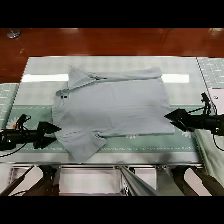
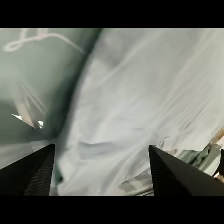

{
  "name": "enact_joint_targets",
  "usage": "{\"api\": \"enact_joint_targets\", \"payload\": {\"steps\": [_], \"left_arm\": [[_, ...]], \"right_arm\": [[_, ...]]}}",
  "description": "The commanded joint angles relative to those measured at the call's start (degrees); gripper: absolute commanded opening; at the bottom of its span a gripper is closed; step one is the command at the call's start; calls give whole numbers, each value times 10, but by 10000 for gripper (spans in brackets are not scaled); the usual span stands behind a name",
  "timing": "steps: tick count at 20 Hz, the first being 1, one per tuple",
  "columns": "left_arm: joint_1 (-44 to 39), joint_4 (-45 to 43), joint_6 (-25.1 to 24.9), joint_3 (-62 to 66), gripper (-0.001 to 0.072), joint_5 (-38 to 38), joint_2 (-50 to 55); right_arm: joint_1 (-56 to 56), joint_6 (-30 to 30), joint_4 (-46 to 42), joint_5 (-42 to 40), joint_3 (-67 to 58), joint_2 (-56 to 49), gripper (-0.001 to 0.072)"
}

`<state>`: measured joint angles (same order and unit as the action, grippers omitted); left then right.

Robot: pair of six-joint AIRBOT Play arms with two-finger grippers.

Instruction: Fold the shirts.

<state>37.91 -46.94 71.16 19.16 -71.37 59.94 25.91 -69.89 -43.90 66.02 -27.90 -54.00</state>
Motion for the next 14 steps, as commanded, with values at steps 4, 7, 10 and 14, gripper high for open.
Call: {"api": "enact_joint_targets", "payload": {"steps": [4, 7, 10, 14], "left_arm": [[-106, 14, -35, -17, 53, 66, -3], [-107, 31, -37, -15, 40, 66, -3], [-107, 35, -45, -15, 40, 67, -3], [-107, 35, -45, -15, 40, 67, -3]], "right_arm": [[31, -41, -46, -7, 7, 9, 627], [73, -112, -188, 23, 8, 9, 627], [72, -127, -199, 41, 27, 8, 627], [72, -123, -153, 6, 34, 8, 627]]}}
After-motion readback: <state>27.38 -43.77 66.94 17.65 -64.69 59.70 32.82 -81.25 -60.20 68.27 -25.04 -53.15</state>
